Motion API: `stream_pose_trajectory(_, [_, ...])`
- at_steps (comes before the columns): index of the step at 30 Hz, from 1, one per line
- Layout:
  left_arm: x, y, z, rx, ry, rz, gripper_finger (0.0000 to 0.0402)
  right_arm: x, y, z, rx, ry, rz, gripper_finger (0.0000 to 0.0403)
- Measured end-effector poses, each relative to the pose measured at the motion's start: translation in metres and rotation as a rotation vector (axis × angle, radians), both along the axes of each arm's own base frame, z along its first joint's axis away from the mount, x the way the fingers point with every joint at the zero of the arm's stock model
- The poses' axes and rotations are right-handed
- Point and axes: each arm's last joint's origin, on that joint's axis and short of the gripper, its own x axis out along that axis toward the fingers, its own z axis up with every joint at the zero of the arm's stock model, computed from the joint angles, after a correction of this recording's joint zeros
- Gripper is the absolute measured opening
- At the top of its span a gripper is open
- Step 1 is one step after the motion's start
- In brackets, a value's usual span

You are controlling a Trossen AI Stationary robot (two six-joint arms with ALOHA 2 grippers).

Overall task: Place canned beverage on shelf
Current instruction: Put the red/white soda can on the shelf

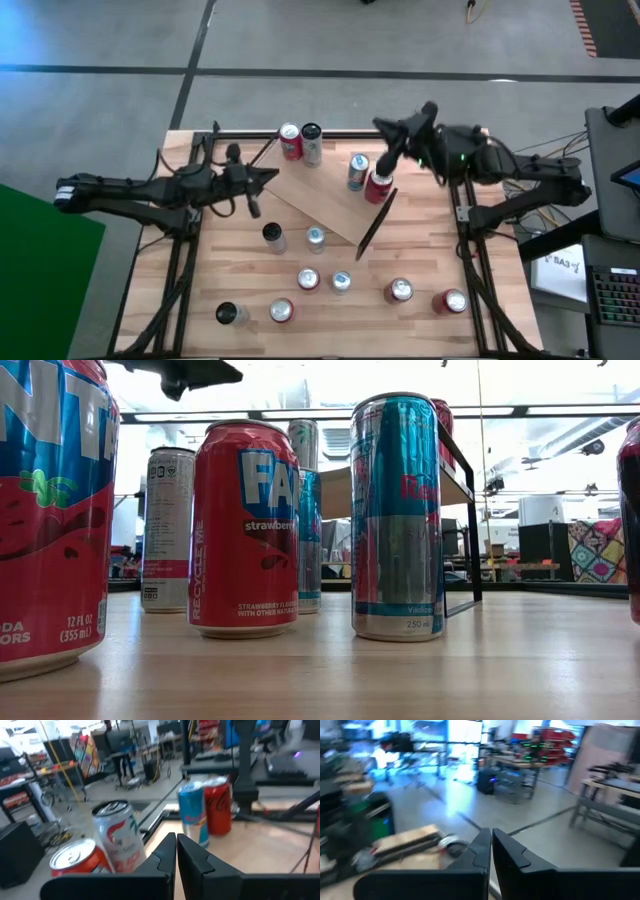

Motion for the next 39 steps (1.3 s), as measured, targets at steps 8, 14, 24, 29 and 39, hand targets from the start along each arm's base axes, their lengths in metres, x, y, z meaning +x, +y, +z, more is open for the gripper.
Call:
stream_pose_trajectory(8, [-0.004,-0.006,-0.007,-0.041,-0.049,-0.032,0.0000,-0.011,-0.041,0.005,0.033,0.019,-0.174,0.0009])
stream_pose_trajectory(14, [-0.003,-0.007,-0.009,-0.052,-0.042,-0.035,0.0000,-0.012,-0.037,-0.002,0.149,0.048,-0.079,0.0009])
stream_pose_trajectory(24, [-0.001,-0.009,-0.011,-0.059,-0.030,-0.043,0.0000,-0.004,-0.005,-0.005,0.306,0.033,0.281,0.0009])
stream_pose_trajectory(29, [0.002,-0.009,-0.014,-0.059,-0.014,-0.043,0.0000,-0.002,0.019,-0.007,0.347,0.051,0.384,0.0009])
stream_pose_trajectory(39, [0.003,-0.009,-0.015,-0.058,-0.005,-0.042,0.0000,-0.006,0.060,-0.021,0.423,0.152,0.520,0.0009])
